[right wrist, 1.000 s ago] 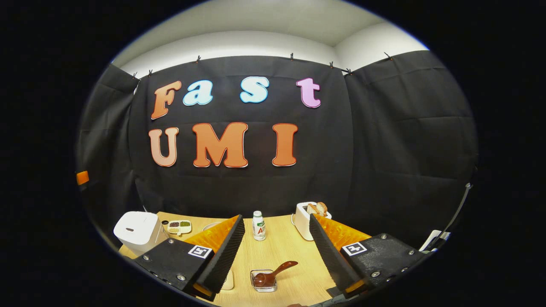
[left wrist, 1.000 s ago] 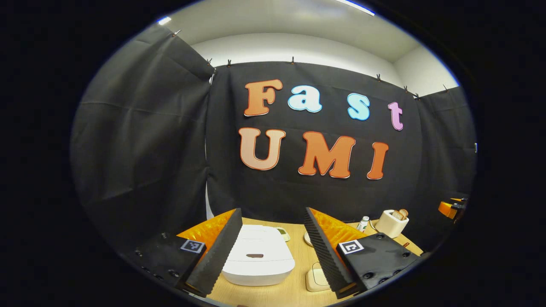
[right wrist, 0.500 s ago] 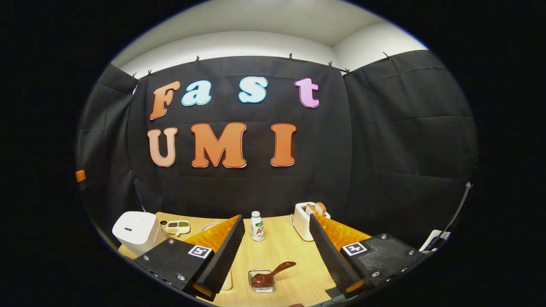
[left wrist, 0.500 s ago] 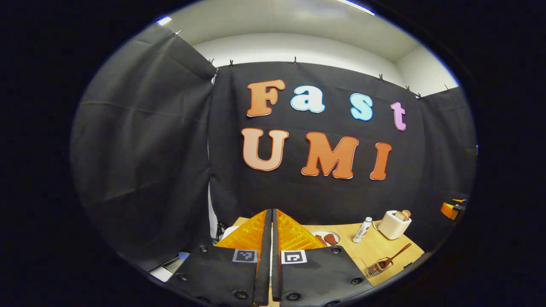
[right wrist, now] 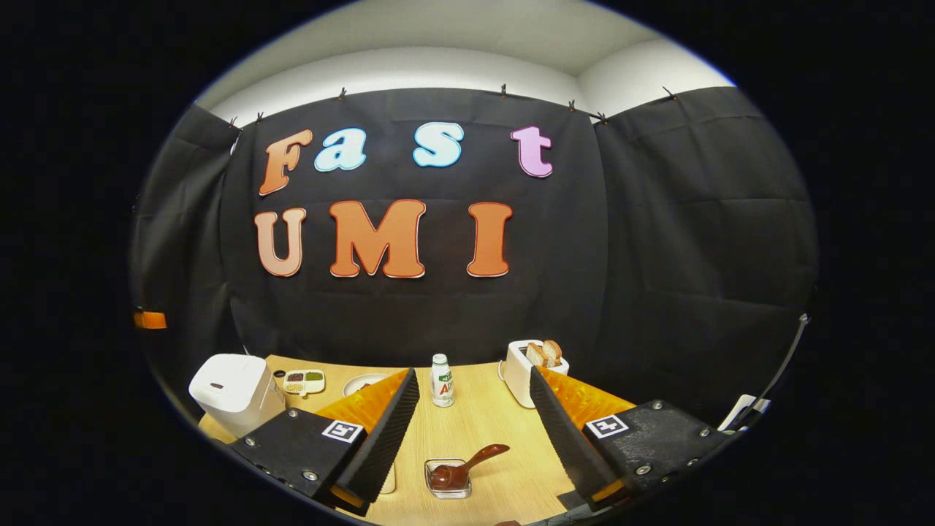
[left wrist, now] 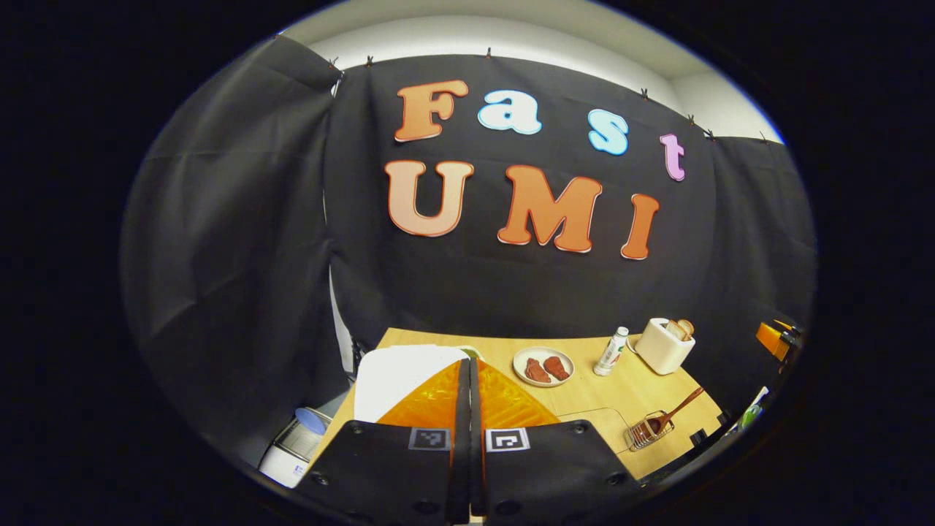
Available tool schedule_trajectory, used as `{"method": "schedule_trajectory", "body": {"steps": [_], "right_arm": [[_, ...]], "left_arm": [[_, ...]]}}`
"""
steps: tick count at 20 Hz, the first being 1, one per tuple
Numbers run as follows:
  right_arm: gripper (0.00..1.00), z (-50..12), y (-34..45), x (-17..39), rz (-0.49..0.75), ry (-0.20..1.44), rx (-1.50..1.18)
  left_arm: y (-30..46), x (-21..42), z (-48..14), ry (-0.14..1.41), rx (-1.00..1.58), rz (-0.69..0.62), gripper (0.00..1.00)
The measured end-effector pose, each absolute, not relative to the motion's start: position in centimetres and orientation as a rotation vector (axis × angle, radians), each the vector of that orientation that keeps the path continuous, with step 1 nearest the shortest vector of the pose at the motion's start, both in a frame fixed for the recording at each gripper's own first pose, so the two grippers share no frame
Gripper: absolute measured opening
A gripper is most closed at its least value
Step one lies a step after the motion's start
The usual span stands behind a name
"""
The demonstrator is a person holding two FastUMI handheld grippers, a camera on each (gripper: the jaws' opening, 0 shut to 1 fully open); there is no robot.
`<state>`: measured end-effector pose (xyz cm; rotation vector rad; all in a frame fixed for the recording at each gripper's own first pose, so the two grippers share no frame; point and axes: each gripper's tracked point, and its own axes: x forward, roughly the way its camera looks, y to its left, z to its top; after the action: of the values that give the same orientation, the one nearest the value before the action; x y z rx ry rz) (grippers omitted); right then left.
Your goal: Close the left gripper, press the button to open the rice cooker; take a wooden spoon from the chopstick holder with the right hand, scoop a spoonful of rice and pour it into the rice cooker, then put the wooden spoon back into the chopstick holder.
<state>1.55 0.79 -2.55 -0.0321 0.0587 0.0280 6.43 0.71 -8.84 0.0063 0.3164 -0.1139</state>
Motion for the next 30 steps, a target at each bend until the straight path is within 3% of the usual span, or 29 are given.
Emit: {"method": "schedule_trajectory", "body": {"steps": [1,2,6,15,21,25,30], "right_arm": [[1.00,-2.7,0.2,1.7,0.012,0.060,-0.029],[0.95,-3.0,0.0,1.7,0.008,0.065,-0.021],[0.95,-4.1,-0.3,1.9,0.011,0.096,0.004],[0.95,-6.1,-1.2,3.0,-0.010,0.152,0.026],[0.95,-6.8,-0.2,3.5,0.006,0.183,0.006],[0.95,-7.2,0.4,3.3,0.014,0.185,-0.003],[0.95,-7.1,0.3,3.0,0.015,0.180,0.016]], "left_arm": [[0.6,7.5,-10.5,0.349,-0.002,-0.129,0.04],[0.6,8.4,-12.5,0.399,-0.027,-0.142,0.04],[2.2,11.3,-19.2,0.527,-0.036,-0.112,0.04],[4.5,13.4,-26.1,0.655,-0.030,-0.045,0.04],[4.9,13.0,-28.0,0.706,-0.056,-0.051,0.05],[4.8,13.3,-27.5,0.645,-0.183,-0.065,0.05],[4.7,13.5,-25.4,0.589,-0.124,-0.032,0.04]]}}
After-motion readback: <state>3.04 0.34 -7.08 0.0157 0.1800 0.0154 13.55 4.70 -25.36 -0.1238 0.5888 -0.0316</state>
